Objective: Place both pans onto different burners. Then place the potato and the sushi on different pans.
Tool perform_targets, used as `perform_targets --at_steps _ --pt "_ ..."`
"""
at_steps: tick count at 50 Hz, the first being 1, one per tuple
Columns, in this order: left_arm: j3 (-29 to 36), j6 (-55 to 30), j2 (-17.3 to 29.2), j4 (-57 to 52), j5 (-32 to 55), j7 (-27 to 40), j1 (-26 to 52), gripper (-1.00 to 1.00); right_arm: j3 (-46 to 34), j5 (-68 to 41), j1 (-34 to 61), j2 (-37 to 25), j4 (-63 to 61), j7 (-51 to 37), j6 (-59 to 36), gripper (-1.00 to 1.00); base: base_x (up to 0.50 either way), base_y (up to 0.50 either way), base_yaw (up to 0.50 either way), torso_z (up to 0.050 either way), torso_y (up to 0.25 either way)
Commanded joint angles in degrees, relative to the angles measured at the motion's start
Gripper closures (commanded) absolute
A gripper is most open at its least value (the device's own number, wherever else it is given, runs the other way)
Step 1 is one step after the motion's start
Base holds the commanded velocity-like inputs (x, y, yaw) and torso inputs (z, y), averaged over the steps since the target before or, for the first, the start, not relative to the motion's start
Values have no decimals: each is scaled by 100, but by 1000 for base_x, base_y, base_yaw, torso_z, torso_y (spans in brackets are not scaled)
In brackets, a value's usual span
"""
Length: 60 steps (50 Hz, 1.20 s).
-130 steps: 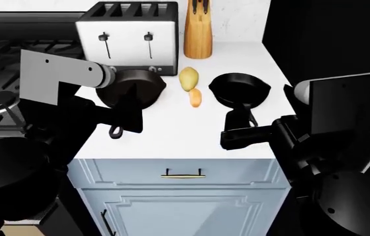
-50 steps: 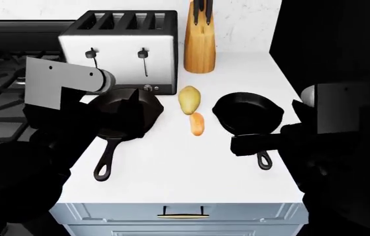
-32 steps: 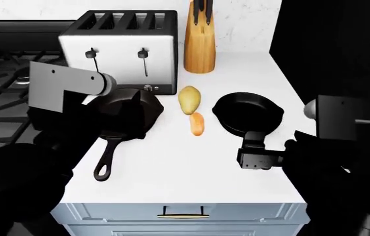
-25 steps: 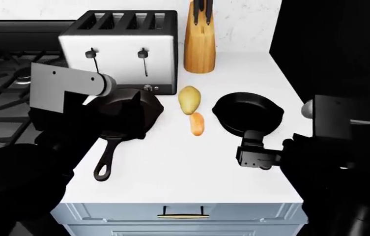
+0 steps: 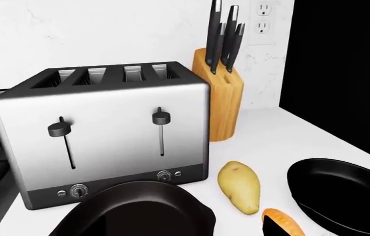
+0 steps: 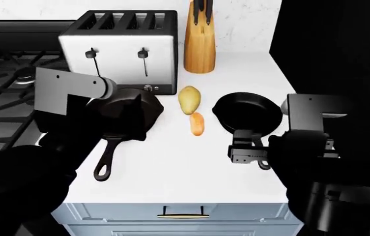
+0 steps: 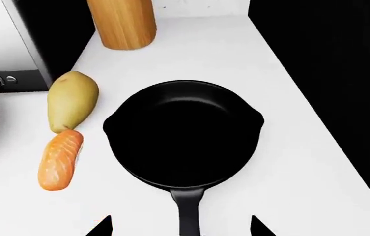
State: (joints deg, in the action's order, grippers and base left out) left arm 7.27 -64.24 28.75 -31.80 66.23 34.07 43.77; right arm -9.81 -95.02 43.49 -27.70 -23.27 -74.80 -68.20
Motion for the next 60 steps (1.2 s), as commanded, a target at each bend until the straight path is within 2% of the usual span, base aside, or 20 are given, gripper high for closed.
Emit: perform_targets --at_steps 1,22,60 --pt "130 176 5 161 -225 -185 -64 -100 -312 723 106 -33 330 588 -81 -100 0 0 0 0 0" --pt "118 189 51 188 -154 -138 -26 -100 -781 1571 34 84 967 1421 158 -100 0 0 0 0 0" --pt "362 364 53 386 -371 -277 -5 -100 -1133 2265 -44 32 1378 2108 609 -100 0 0 0 0 0"
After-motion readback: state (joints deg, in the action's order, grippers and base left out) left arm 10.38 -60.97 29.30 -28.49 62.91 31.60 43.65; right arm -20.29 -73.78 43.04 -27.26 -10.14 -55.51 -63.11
